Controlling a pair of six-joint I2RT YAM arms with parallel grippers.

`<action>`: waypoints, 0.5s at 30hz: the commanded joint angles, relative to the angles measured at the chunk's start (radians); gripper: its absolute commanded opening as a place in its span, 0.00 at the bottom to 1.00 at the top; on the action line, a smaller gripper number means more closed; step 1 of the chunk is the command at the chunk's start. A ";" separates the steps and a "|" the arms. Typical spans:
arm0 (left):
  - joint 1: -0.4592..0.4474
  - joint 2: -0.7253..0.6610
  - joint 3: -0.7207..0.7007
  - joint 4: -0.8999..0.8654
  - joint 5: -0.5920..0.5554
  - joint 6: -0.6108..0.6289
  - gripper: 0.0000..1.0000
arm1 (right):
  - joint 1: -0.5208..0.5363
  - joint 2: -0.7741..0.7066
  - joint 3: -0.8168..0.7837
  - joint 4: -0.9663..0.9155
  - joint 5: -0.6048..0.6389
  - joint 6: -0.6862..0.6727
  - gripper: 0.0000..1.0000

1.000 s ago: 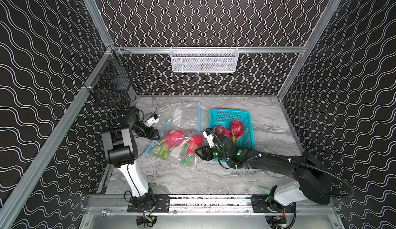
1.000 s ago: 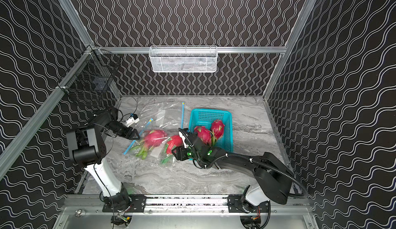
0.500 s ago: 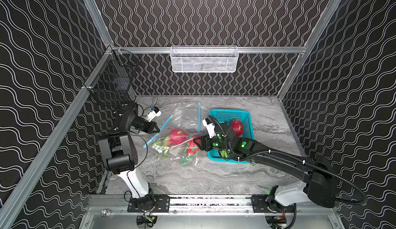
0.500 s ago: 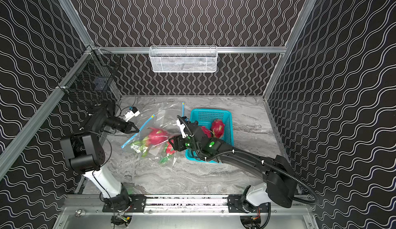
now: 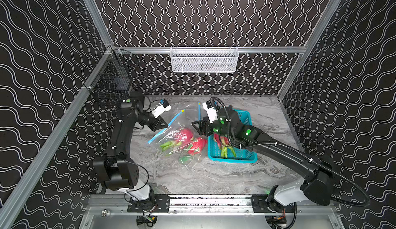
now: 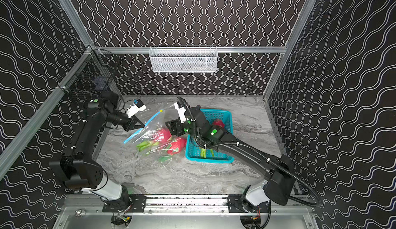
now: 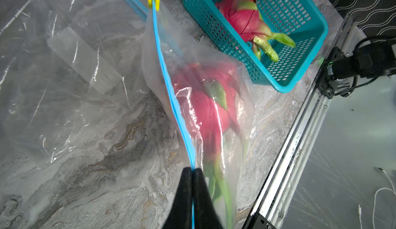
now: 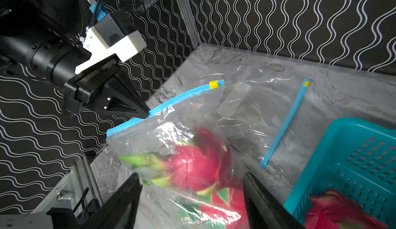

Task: Open the zip-top bag and take out the dragon fruit
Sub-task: Pick up the zipper food storage bag at the center of the board.

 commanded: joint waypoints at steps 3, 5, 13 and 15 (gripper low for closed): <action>-0.033 -0.058 0.086 0.060 0.111 -0.222 0.00 | 0.022 -0.013 0.014 -0.025 0.034 0.146 0.76; -0.043 -0.065 0.134 0.062 0.129 -0.289 0.00 | 0.024 -0.010 0.029 -0.031 0.067 0.214 0.76; -0.101 -0.111 0.170 0.097 0.194 -0.536 0.00 | 0.056 0.038 0.199 -0.051 0.068 0.308 0.74; -0.111 -0.148 0.107 0.111 0.252 -0.565 0.00 | 0.061 0.052 0.210 -0.048 0.036 0.341 0.75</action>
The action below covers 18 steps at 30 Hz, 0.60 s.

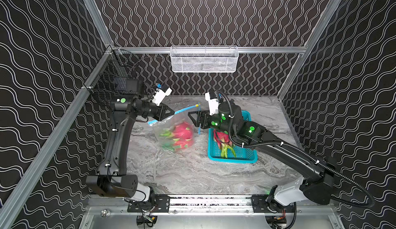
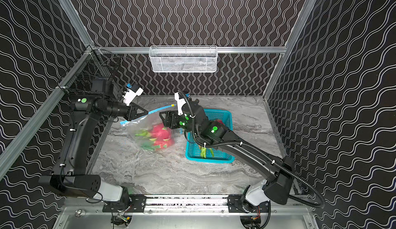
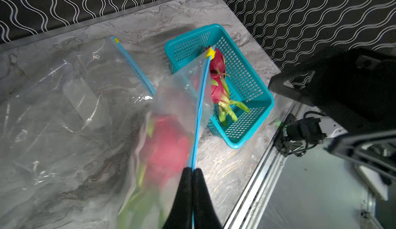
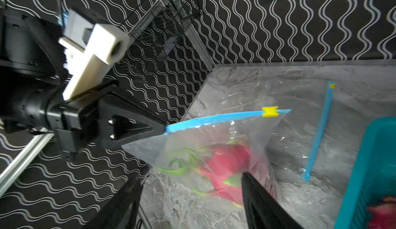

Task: Open the zip-top bag and take out the dragon fruit
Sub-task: Pick up the zipper food storage bag at the center of the board.

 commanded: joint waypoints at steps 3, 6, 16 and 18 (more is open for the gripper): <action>-0.033 -0.080 -0.112 0.082 0.131 -0.098 0.00 | 0.003 0.015 -0.008 0.022 -0.060 0.142 0.75; -0.040 -0.102 -0.168 0.100 0.121 -0.091 0.00 | 0.005 0.022 -0.041 0.054 -0.081 0.226 0.75; -0.081 -0.156 -0.389 0.264 0.208 -0.233 0.00 | 0.005 0.137 -0.018 -0.017 0.021 0.191 0.76; -0.099 -0.156 -0.397 0.269 0.205 -0.229 0.00 | 0.005 0.141 -0.037 -0.006 0.038 0.186 0.73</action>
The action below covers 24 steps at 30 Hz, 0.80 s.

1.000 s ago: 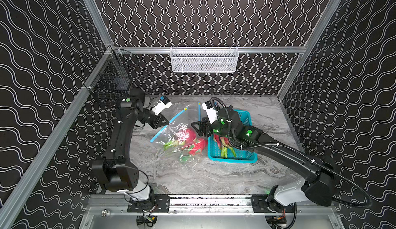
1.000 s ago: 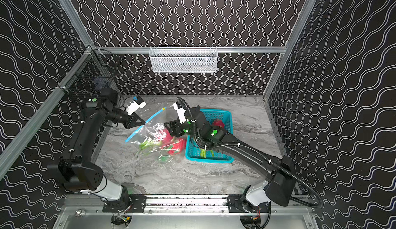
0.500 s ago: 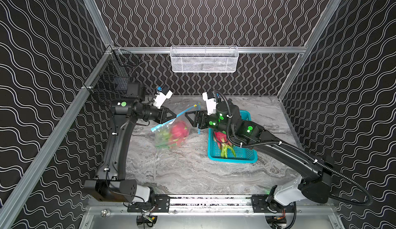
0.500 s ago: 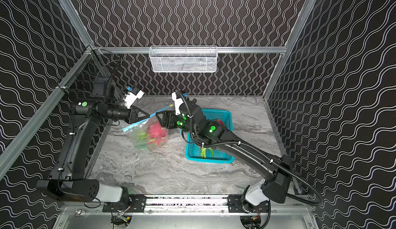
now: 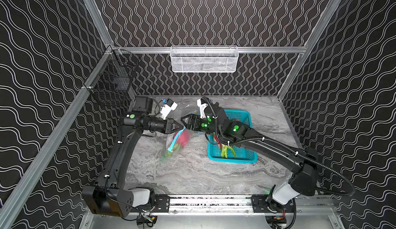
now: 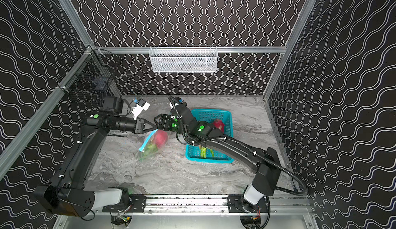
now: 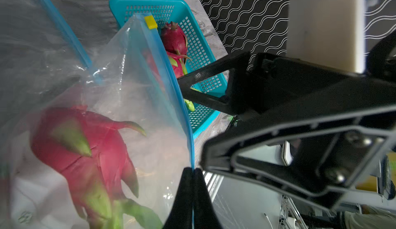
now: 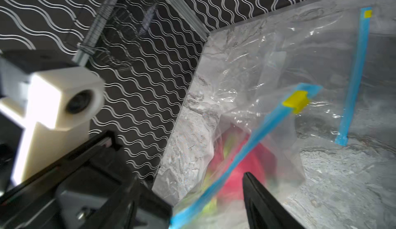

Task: Open the zip-top bag and take out the dragon fruit
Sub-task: Pick up the zipper food storage bag at the center of the board.

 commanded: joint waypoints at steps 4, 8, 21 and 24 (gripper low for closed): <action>-0.024 0.000 -0.003 0.068 0.038 -0.023 0.00 | -0.001 0.034 0.012 -0.034 0.098 -0.032 0.64; -0.029 -0.006 -0.003 0.067 0.050 -0.017 0.00 | -0.005 0.077 0.048 -0.075 0.158 -0.068 0.50; 0.053 0.061 0.274 -0.195 -0.046 0.391 0.74 | -0.070 0.051 0.110 0.010 -0.081 -0.479 0.00; 0.235 0.123 0.364 -0.245 -0.017 0.585 0.82 | -0.111 0.017 0.127 0.012 -0.322 -0.688 0.00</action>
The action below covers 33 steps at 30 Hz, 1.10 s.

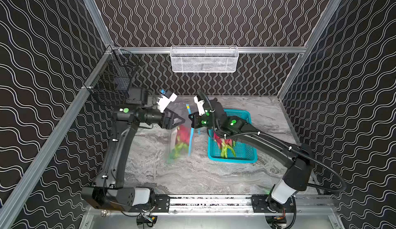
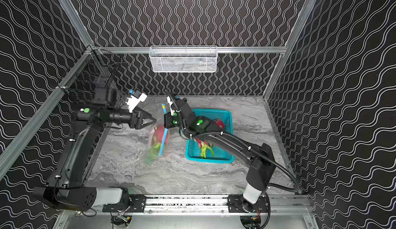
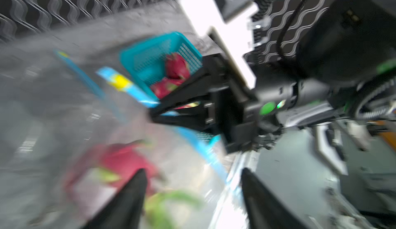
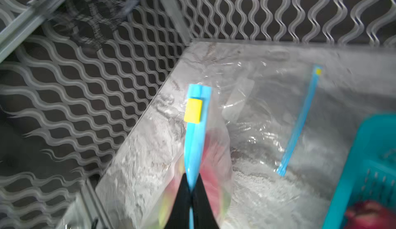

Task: Open the zip-top bag and take out the dragon fruit
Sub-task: Pick up the zipper food storage bag at the center of the board, then unzip the zipper on the zipper food storage bag.

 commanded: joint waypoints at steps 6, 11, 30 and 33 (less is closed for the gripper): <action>0.197 0.145 0.106 -0.196 -0.008 0.604 0.84 | -0.031 0.049 0.219 -0.154 -0.414 -0.533 0.00; 0.202 0.097 0.017 -0.227 0.102 0.865 0.84 | -0.030 0.084 0.264 -0.219 -0.465 -0.617 0.00; 0.164 0.110 -0.085 -0.476 0.267 1.244 0.79 | -0.029 0.067 0.201 -0.163 -0.654 -0.645 0.00; 0.157 0.098 -0.103 -0.494 0.261 1.261 0.76 | -0.030 0.068 0.207 -0.165 -0.671 -0.639 0.00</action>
